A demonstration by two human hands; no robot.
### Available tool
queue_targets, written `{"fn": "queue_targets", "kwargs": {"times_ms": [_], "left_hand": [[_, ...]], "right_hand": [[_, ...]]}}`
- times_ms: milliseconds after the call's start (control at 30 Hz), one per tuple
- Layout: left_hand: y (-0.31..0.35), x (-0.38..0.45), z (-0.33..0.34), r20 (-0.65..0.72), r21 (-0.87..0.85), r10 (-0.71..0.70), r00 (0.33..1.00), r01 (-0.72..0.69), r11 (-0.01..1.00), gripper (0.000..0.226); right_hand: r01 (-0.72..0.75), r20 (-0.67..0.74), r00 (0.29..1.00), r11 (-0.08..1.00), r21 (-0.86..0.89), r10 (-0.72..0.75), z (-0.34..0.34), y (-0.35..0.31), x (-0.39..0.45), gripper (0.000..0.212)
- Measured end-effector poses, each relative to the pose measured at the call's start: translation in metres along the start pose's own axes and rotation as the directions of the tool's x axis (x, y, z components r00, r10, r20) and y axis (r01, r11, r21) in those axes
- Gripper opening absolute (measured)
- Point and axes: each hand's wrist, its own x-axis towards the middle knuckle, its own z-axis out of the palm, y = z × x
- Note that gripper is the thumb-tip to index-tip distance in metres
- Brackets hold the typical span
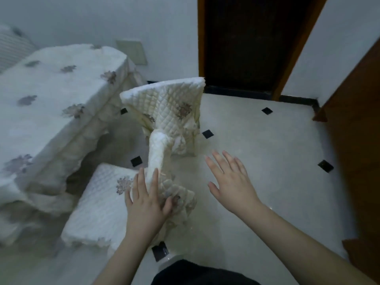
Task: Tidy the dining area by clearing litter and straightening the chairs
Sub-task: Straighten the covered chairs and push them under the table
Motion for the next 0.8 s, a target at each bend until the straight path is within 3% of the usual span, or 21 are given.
{"fn": "queue_targets", "kwargs": {"times_ms": [133,333,567,700,800], "left_hand": [[-0.021,-0.002,0.022,0.100,0.039,-0.171,0.980,0.168,0.985,0.101],[-0.027,-0.001,0.034,0.109,0.065,-0.199,0.974,0.193,0.979,0.110],[-0.023,-0.003,0.035,0.025,0.045,-0.247,0.969,0.246,0.968,0.105],[-0.020,-0.003,0.035,-0.008,0.043,-0.297,0.955,0.297,0.954,0.105],[-0.016,-0.009,0.038,-0.013,0.029,-0.417,0.909,0.418,0.908,0.107]], "right_hand": [[0.186,0.022,0.982,0.982,0.029,-0.187,0.022,-0.019,0.059,0.076],[0.422,0.122,0.895,0.903,0.086,-0.430,0.053,-0.060,0.137,0.078],[0.667,0.297,0.696,0.742,0.068,-0.654,0.083,-0.062,0.192,0.095],[0.745,0.309,0.591,0.651,0.145,-0.745,0.093,-0.068,0.210,0.097],[0.817,0.291,0.493,0.551,0.170,-0.820,0.105,-0.071,0.228,0.100]]}}
